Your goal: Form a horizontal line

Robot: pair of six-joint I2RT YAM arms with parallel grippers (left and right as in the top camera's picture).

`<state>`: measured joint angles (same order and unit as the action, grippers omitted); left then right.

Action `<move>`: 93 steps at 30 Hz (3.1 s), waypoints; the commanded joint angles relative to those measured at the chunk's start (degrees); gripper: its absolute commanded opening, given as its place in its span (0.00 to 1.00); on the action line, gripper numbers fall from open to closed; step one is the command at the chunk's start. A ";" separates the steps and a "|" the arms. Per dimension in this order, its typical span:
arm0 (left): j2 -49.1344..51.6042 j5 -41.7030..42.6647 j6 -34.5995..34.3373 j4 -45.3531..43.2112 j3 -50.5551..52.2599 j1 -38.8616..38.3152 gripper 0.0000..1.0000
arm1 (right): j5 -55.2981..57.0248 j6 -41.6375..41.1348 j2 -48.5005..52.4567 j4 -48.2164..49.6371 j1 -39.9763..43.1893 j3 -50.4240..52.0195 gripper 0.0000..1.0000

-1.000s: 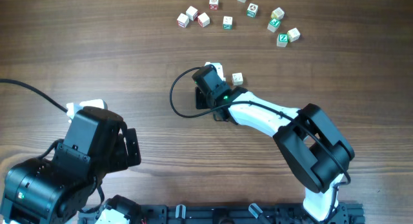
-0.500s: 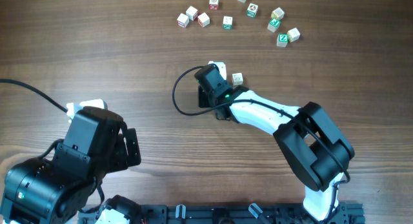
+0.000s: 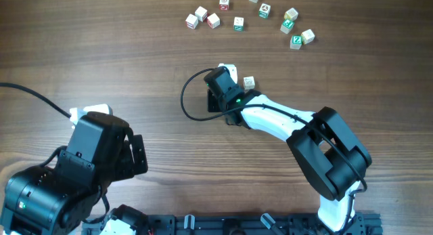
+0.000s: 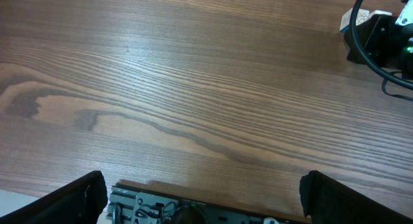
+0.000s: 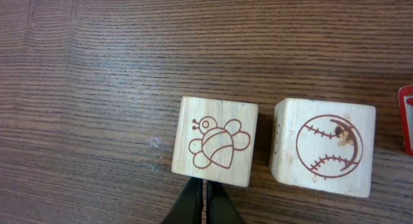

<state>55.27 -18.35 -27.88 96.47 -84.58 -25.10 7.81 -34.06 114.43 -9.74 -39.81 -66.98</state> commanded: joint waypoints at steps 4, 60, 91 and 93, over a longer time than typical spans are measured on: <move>-0.09 -0.15 0.46 0.02 0.13 -0.02 1.00 | 1.14 -0.63 1.40 -0.57 0.17 0.35 0.05; -0.09 -0.15 0.48 0.02 0.13 -0.02 1.00 | 0.39 -4.94 -0.72 -16.35 19.23 -5.57 0.05; -0.09 -0.15 0.46 0.02 0.13 -0.02 1.00 | -12.52 13.09 2.47 -4.92 19.10 -5.49 0.05; -0.09 -0.15 0.46 0.02 0.13 -0.02 1.00 | -13.31 13.14 2.47 -4.98 19.10 -5.49 0.05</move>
<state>55.27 -18.35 -27.88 96.47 -84.58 -25.10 -3.75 -22.13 115.85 -14.55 -20.53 -71.68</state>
